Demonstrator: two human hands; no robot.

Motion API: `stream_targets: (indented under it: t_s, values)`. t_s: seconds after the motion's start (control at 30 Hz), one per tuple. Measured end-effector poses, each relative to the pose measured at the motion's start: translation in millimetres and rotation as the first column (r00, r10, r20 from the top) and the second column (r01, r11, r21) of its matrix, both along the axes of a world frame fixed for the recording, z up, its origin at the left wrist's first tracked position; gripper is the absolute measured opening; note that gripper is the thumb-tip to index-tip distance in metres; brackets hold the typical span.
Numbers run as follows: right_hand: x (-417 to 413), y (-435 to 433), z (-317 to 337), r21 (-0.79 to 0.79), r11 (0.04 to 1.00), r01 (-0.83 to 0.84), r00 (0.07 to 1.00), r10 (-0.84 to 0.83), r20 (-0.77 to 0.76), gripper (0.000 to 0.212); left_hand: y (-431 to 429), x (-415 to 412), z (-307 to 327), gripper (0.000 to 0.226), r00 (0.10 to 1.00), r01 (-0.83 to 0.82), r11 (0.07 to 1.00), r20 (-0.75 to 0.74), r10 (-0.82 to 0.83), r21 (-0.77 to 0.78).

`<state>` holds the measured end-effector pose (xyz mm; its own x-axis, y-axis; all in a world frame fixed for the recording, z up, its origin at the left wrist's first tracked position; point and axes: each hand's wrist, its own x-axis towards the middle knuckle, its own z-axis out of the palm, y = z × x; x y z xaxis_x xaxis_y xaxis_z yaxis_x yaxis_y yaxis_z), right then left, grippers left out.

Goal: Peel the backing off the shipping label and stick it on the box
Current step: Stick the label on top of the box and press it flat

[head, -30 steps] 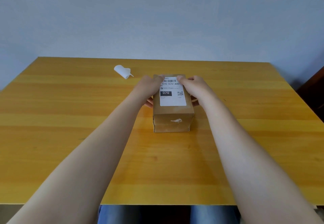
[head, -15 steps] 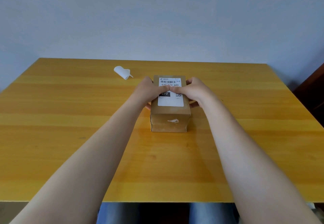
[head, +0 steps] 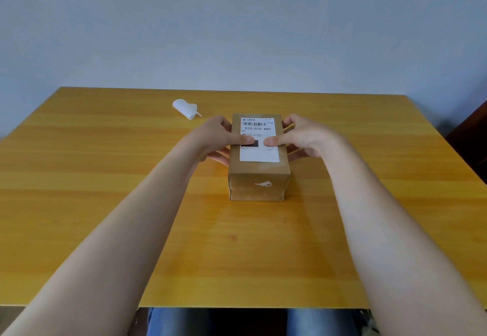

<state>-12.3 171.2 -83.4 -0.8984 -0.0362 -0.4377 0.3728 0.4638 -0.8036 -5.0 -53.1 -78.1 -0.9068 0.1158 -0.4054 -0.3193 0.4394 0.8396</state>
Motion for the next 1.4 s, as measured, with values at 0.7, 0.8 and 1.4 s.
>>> stream_targets:
  t_s: [0.7, 0.8, 1.4]
  values:
    - [-2, -13, 3, 0.205, 0.976, -0.079, 0.953, 0.135, -0.273, 0.094, -2, -3, 15, 0.042, 0.979, 0.2, 0.973, 0.053, -0.195, -0.115]
    - [-3, -17, 4, 0.191, 0.973, -0.132, 0.958, 0.175, -0.228, 0.074, -1, -4, 16, 0.049, 0.979, 0.206, 0.967, 0.031, -0.203, -0.149]
    - [8, -18, 23, 0.593, 0.789, -0.165, 0.938, 0.31, -0.152, 0.068, 12, 17, 40, 0.112, 0.984, 0.165, 0.87, 0.024, -0.174, -0.465]
